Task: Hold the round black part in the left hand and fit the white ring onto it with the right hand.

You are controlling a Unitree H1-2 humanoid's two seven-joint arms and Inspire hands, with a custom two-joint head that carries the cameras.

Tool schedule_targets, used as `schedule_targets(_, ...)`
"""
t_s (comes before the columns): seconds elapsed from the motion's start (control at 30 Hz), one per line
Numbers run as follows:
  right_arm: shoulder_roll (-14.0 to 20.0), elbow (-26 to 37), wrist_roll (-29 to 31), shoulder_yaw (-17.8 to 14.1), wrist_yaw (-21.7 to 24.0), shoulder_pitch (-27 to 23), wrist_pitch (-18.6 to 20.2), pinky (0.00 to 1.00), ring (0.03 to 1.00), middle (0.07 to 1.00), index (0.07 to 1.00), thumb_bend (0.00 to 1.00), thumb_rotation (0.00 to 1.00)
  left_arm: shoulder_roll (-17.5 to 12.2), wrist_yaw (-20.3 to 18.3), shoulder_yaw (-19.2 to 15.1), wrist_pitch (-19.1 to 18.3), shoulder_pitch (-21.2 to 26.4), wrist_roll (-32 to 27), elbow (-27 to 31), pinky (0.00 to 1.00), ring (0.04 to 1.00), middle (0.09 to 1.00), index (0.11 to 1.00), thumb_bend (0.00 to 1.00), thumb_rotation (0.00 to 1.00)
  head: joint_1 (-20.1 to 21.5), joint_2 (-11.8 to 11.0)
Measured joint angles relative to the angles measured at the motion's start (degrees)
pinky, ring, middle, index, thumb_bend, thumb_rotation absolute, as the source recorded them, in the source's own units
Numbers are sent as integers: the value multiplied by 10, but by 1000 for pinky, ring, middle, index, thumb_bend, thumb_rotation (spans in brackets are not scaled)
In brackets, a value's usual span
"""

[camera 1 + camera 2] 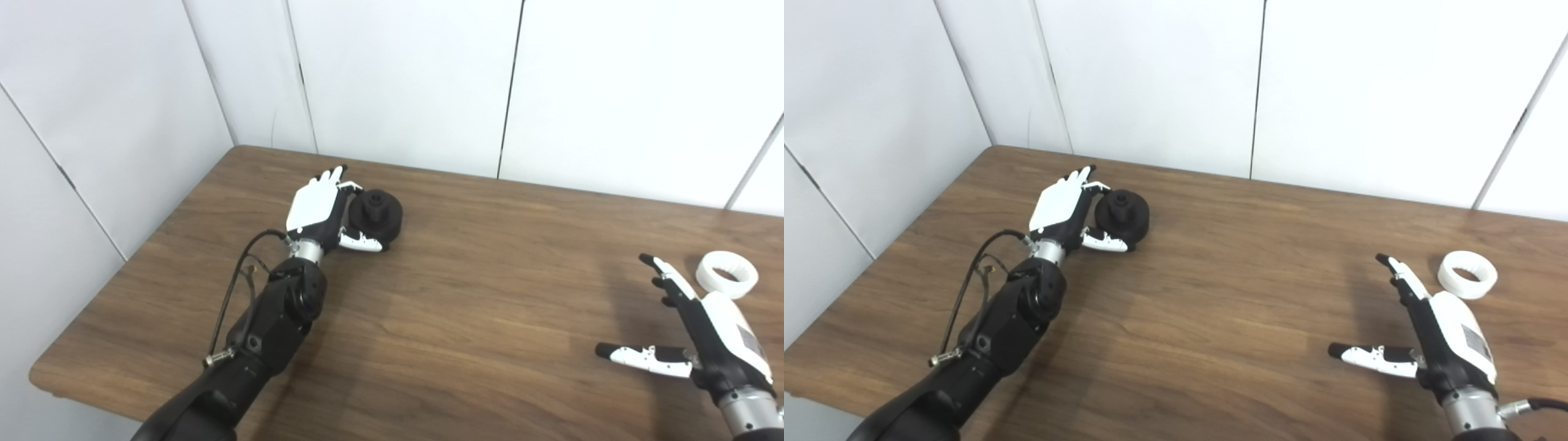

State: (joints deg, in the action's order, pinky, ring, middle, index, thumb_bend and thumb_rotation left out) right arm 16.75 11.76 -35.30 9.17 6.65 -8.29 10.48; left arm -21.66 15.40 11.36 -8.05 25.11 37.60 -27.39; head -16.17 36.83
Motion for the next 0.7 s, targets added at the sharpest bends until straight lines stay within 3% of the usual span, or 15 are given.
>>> schedule_targets(0.47,-1,0,-8,1,0,-1,0,792,876,943,935,917,381,11,-5,22,7,-22,-16,45,1000,1000,1000,590,911,271,34,6)
schedule_targets(0.7,-5,1,-16,1,0,-2,1,799,881,943,938,921,440,21,-42,50,7,-34,-24,82,1000,1000,1000,589,922,306,57,15)
